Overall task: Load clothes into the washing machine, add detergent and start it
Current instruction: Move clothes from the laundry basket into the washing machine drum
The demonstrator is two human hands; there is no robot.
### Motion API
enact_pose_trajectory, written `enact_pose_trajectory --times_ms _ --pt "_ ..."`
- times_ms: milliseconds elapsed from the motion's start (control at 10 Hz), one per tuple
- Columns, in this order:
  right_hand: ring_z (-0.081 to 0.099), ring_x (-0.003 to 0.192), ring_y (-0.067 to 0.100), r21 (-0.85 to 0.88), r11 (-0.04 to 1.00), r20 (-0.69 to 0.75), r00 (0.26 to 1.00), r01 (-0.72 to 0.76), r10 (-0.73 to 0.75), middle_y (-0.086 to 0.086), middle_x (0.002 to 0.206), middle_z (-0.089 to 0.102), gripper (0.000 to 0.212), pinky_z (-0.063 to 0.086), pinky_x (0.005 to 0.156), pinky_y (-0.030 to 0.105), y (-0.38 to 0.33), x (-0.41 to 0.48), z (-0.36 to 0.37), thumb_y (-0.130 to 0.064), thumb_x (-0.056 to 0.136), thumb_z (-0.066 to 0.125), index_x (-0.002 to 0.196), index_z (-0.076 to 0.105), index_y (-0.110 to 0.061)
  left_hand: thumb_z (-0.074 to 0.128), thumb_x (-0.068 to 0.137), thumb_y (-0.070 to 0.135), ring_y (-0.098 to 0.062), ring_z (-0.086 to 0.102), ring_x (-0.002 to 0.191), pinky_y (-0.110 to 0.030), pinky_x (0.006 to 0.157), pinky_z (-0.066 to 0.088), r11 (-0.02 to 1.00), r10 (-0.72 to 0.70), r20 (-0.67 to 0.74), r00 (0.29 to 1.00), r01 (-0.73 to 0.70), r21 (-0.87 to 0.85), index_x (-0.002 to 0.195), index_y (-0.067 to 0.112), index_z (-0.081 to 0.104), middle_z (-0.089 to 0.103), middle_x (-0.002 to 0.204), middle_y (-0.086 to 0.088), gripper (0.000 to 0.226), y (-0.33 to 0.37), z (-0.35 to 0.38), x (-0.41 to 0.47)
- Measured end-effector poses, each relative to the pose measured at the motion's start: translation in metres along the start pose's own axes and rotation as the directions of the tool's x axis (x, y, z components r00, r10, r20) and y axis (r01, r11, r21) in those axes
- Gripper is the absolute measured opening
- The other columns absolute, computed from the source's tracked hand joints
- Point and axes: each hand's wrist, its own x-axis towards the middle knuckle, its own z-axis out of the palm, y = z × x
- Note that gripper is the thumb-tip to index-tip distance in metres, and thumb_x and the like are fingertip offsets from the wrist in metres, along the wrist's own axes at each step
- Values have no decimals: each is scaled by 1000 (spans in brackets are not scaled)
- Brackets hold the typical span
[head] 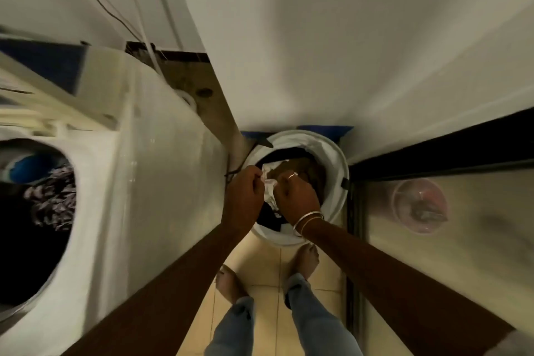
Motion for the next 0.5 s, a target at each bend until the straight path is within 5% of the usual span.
enact_pose_trajectory --times_ms 200,300,400,500 --pt "58 114 35 -285 952 316 926 -114 206 15 127 58 52 50 93 44 120 96 58 -46 92 52 127 55 -7 52 99 24 -29 61 111 -38 99 48 986 -150 295 944 121 113 120 4 61 63 119 -13 31 -88 130 43" --pt "33 140 39 -377 924 308 933 -61 188 16 155 29 89 36 112 54 222 166 118 -68 77 37 153 22 -24 57 96 10 -33 49 131 -36 114 34 972 -148 484 862 37 231 136 -2 50 52 138 -19 43 -121 197 64" --pt "7 148 47 -485 875 309 937 10 161 16 163 -1 112 27 115 61 261 198 143 -74 68 57 155 -4 -38 60 94 9 -38 44 134 -38 116 30 964 -134 557 820 -22 265 140 -6 44 47 143 -22 52 -141 243 80" --pt "-8 148 47 -495 868 295 949 51 113 20 162 -15 119 6 118 59 295 235 161 -73 69 65 155 -9 -37 64 93 18 -44 45 131 -46 113 34 943 -129 533 836 -62 326 144 -4 40 44 142 -28 61 -176 300 106"
